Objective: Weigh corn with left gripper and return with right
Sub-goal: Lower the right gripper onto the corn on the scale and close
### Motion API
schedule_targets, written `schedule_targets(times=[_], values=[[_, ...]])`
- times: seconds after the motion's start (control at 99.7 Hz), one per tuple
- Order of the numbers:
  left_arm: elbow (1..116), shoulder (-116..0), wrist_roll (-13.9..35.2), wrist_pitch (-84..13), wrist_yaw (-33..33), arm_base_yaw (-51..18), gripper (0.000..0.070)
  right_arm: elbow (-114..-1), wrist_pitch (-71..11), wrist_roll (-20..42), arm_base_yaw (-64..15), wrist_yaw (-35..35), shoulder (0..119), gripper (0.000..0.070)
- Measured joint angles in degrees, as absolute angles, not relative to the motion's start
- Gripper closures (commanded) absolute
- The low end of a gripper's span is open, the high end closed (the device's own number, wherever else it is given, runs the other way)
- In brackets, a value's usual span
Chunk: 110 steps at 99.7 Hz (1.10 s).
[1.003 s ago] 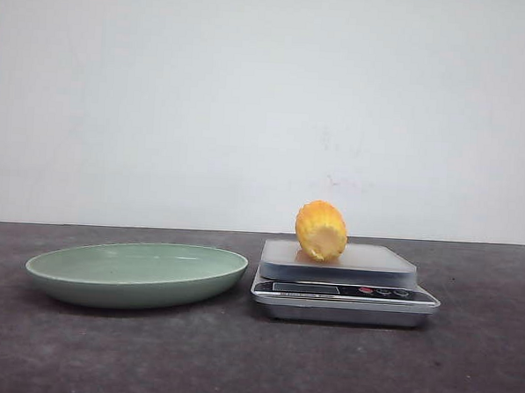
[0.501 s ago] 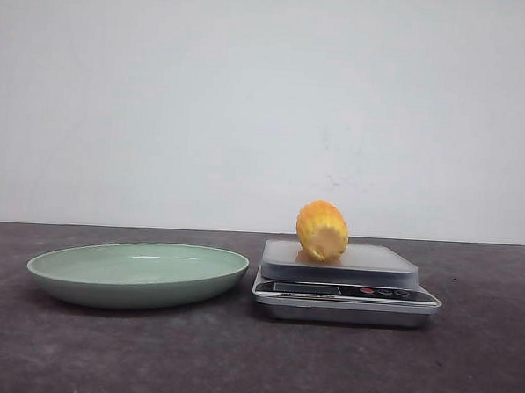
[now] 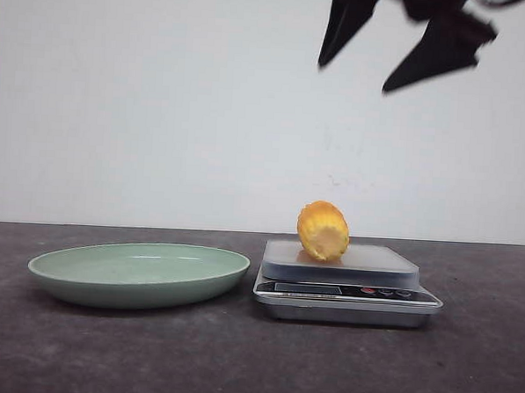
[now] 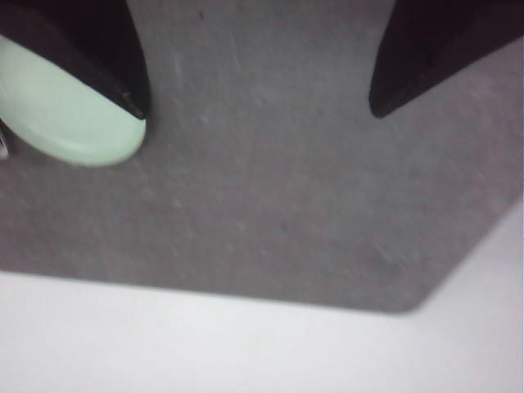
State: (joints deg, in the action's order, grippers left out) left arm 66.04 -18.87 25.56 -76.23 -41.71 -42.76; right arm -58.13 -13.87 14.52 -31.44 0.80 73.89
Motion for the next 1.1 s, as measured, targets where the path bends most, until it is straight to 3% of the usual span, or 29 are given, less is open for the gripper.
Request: schedule_targets(times=[0.211,0.582,0.642,0.762,0.852,1.103], values=[[61.21,-16.36,28.10,-76.55,-40.12,-42.76,0.0186,-58.13,-11.07,16.38,-31.35,1.50,83.79,0.0148],[60.88,-16.36,28.32,-77.03,-40.12,-42.76,0.0186,-58.13,-8.84,19.88,-32.36,1.32,94.70,0.0161],[60.88,-16.36,28.32,-77.03,-40.12,-42.76,0.0186,-58.13,-8.97,20.75,-32.38,1.32,95.04,0.0244],[60.88,-16.36,28.32,-77.08,-40.12,-42.76,0.0186,-58.15,-8.97,22.41,-32.49,1.58,95.07,0.0573],[60.88,-16.36,28.32,-77.08,-40.12,-42.76,0.0186,-58.17,-8.93,22.81,-32.71,2.70,95.07,0.0700],[60.88,-16.36,28.32,-77.08,-40.12,-42.76,0.0186,-58.30,-9.10,23.70,-33.85,6.15,94.83,0.0700]])
